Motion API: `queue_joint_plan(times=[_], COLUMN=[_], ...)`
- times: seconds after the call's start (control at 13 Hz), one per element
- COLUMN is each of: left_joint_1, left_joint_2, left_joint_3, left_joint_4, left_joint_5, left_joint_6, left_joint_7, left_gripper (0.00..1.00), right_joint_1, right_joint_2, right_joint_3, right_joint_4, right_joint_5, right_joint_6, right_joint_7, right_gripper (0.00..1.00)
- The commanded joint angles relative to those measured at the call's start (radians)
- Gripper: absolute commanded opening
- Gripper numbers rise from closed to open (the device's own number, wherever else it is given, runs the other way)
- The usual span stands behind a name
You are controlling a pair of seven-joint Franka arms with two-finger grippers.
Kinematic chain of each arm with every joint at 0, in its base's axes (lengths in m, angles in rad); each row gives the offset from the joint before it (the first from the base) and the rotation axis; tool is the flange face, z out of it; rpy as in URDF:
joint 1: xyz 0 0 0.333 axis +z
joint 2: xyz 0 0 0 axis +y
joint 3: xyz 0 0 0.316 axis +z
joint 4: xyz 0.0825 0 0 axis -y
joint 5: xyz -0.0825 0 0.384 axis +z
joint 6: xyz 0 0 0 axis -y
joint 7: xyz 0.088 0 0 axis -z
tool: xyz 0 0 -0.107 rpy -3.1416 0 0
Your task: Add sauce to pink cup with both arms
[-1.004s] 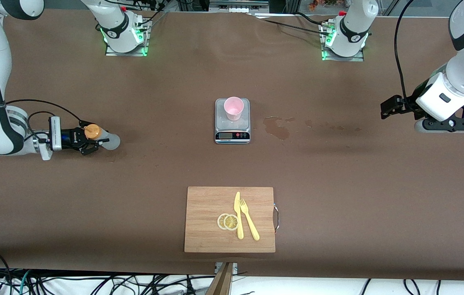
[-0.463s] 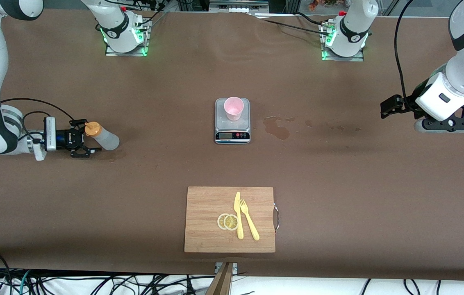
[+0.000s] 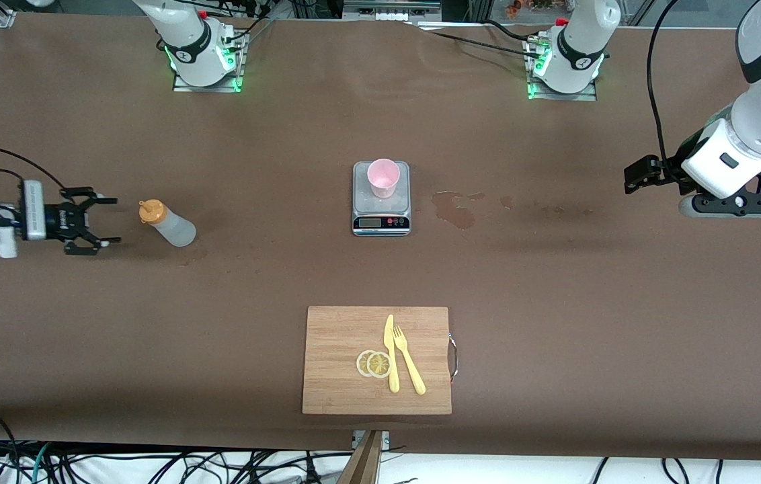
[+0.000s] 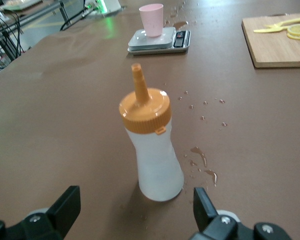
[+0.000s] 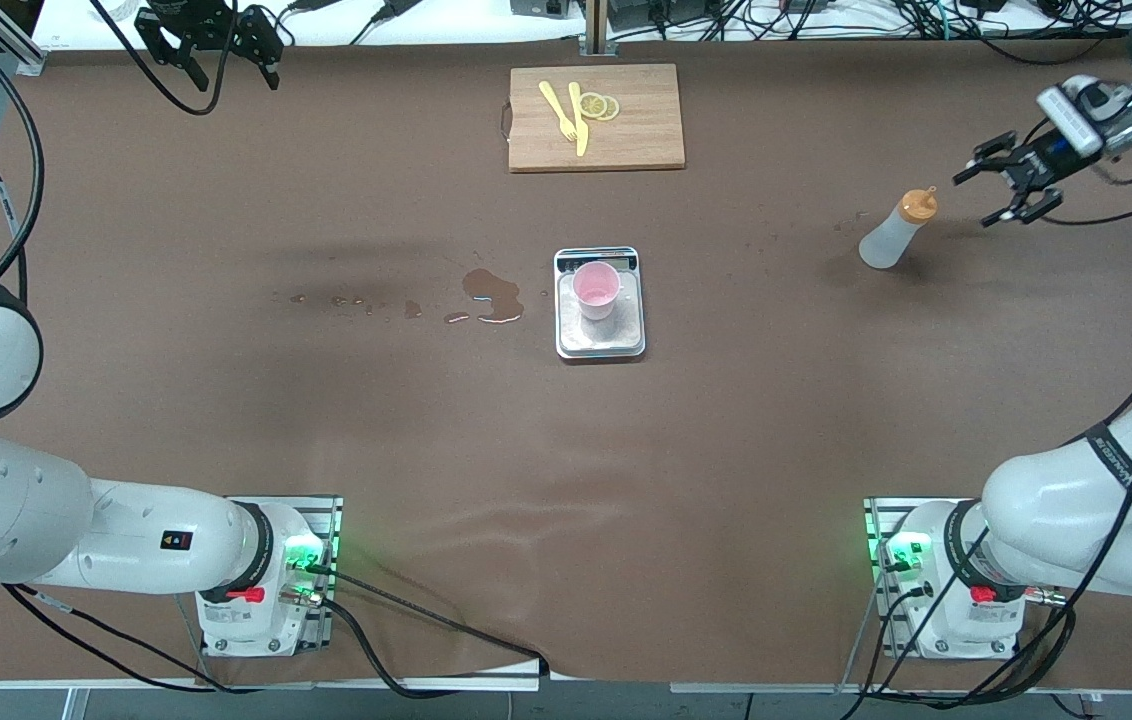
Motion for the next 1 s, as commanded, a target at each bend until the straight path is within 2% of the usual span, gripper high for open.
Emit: queue_joint_plan(times=[0.0, 0.15, 0.31, 0.46, 0.77, 0.93], left_joint_1=[0.004, 0.004, 0.004, 0.005, 0.005, 0.005], left_joint_2=[0.006, 0.006, 0.005, 0.003, 0.003, 0.003], left_joint_3=[-0.003, -0.003, -0.003, 0.000, 0.000, -0.001], left_joint_4=[0.021, 0.022, 0.022, 0.022, 0.022, 0.022], left_joint_5=[-0.008, -0.008, -0.008, -0.008, -0.008, -0.008], left_joint_6=[-0.023, -0.033, -0.040, -0.041, -0.043, -0.053], left_joint_7=[0.014, 0.014, 0.014, 0.018, 0.018, 0.017], left_gripper=[1.00, 1.00, 1.00, 1.00, 1.00, 1.00], right_joint_1=[0.004, 0.030, 0.055, 0.057, 0.061, 0.063], right_joint_2=[-0.187, -0.285, -0.403, -0.493, -0.583, -0.623], right_joint_3=[0.004, 0.005, 0.025, 0.071, 0.109, 0.155], right_joint_4=[-0.040, -0.041, -0.045, -0.045, -0.045, -0.046], right_joint_5=[-0.129, -0.190, -0.325, -0.428, -0.500, -0.536], right_joint_6=[0.008, 0.006, 0.009, 0.011, 0.012, 0.037], right_joint_7=[0.197, 0.372, 0.595, 0.777, 1.059, 1.248], right_gripper=[1.00, 1.00, 1.00, 1.00, 1.00, 1.00])
